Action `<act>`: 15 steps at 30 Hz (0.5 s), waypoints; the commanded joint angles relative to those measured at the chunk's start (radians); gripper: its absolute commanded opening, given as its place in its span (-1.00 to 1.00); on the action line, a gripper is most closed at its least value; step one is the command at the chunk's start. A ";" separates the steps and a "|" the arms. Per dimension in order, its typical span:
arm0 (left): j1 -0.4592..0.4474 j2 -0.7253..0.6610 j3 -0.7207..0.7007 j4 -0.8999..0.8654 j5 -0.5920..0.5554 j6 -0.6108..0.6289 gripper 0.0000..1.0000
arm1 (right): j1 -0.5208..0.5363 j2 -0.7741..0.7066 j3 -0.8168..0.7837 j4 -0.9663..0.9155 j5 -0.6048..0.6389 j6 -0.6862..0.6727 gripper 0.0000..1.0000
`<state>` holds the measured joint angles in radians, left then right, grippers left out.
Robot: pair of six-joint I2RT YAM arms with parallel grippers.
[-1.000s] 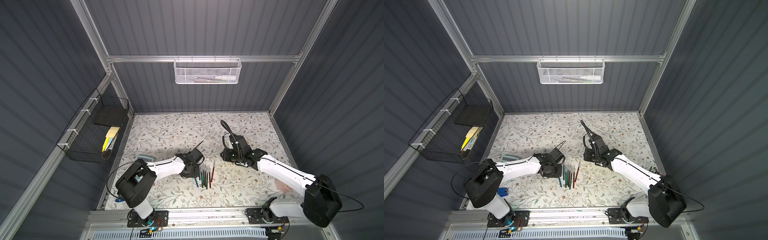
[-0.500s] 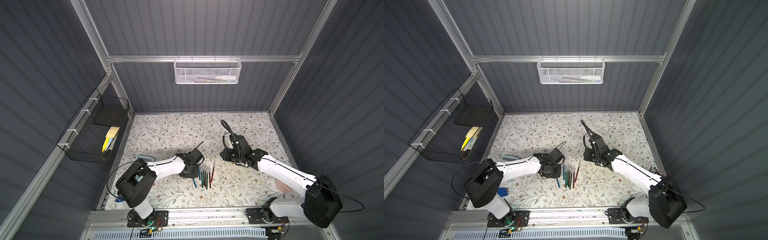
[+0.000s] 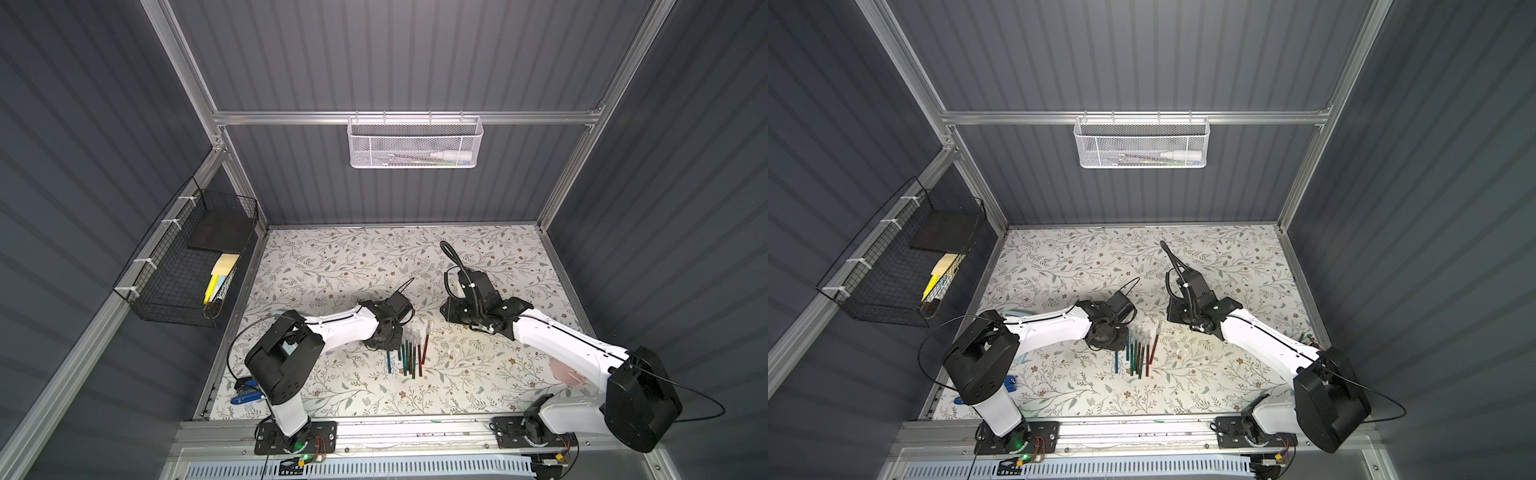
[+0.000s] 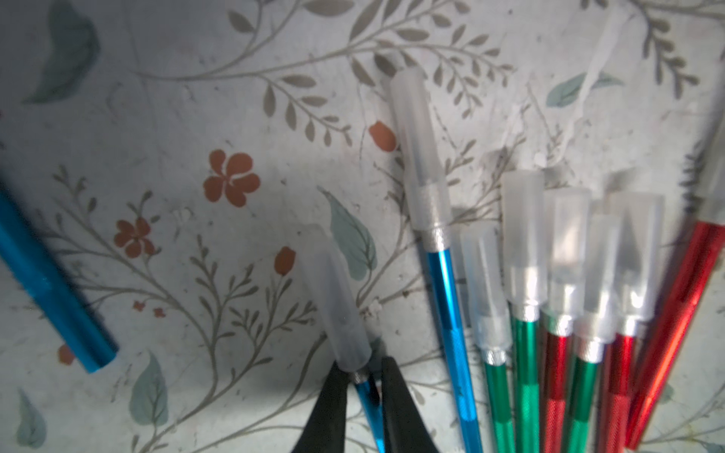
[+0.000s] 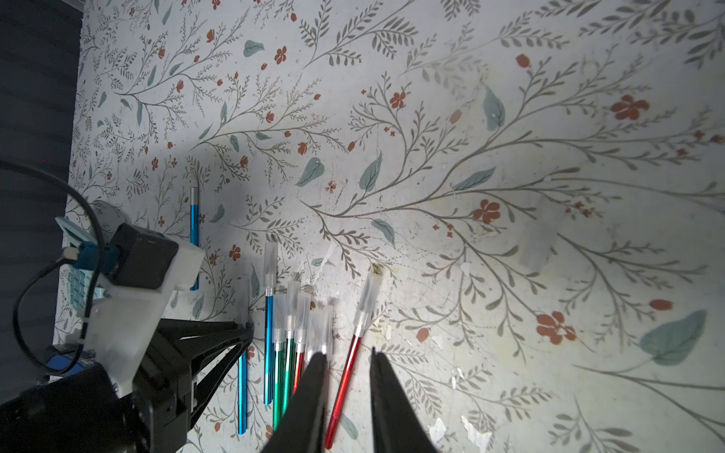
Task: Remove protective caps from carving knives
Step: Pick up the carving knife from the center of the board.
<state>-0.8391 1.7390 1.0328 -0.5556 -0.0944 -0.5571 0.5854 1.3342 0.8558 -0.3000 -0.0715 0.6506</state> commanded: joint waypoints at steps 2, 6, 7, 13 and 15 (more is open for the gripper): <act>-0.005 0.000 0.017 -0.004 -0.005 0.049 -0.56 | 0.004 -0.005 -0.003 0.000 0.031 0.003 -0.53; -0.006 -0.030 -0.007 -0.002 -0.001 0.033 -0.31 | 0.003 -0.003 0.005 0.000 0.037 -0.003 -0.53; -0.005 -0.037 -0.016 0.000 0.002 0.024 -0.26 | 0.003 -0.002 0.009 0.000 0.037 -0.004 -0.53; -0.005 -0.086 -0.090 0.042 0.044 -0.039 -0.32 | 0.004 -0.001 0.018 -0.001 0.035 -0.011 -0.53; -0.006 -0.100 -0.119 0.059 0.062 -0.060 -0.35 | 0.003 -0.003 0.017 -0.002 0.031 -0.011 -0.53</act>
<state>-0.8391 1.6691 0.9516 -0.5144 -0.0669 -0.5697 0.5854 1.3342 0.8558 -0.3000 -0.0525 0.6464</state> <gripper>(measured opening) 0.333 0.234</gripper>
